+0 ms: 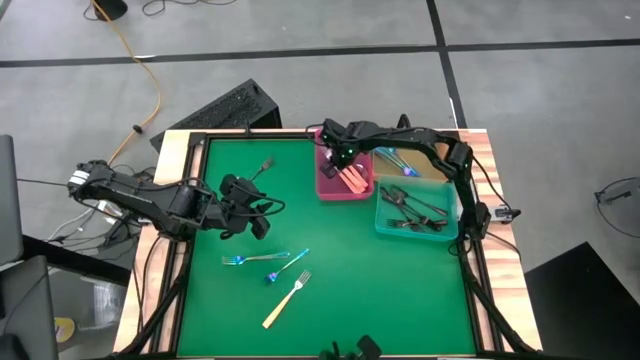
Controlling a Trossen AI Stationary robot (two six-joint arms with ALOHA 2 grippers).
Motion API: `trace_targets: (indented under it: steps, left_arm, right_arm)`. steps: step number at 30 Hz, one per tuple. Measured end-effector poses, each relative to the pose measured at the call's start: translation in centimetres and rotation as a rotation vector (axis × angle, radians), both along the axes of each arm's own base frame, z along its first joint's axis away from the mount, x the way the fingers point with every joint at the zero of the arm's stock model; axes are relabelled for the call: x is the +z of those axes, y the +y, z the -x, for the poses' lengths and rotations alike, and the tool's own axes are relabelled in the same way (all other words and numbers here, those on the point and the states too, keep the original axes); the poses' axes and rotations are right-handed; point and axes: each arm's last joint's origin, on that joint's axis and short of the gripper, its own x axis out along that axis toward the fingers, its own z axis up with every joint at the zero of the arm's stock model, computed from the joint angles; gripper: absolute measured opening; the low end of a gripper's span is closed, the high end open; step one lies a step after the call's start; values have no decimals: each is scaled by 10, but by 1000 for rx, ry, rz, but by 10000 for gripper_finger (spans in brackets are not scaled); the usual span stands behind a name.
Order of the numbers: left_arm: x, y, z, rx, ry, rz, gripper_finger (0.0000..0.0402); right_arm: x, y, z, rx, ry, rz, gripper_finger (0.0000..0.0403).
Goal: Sort silverware by color (type)
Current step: Put the yellow fork into the pink bin
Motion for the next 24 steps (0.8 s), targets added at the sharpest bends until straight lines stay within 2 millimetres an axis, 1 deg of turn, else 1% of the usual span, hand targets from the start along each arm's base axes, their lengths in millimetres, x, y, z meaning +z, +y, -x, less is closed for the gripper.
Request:
trace_targets:
  steps: [5,15,21,24]
  left_arm:
    - [0,0,0,-8,7,-9,130]
    - [0,0,0,-24,21,-27,130]
    - [0,0,0,-27,24,-30,130]
    - [0,0,0,-27,24,-29,130]
  right_arm:
    - [-1,-3,4,-26,21,-13,59]
    - [-2,-3,4,-42,38,21,59]
    - [-13,-2,9,-66,63,28,59]
    - [-14,-2,10,-66,66,27,60]
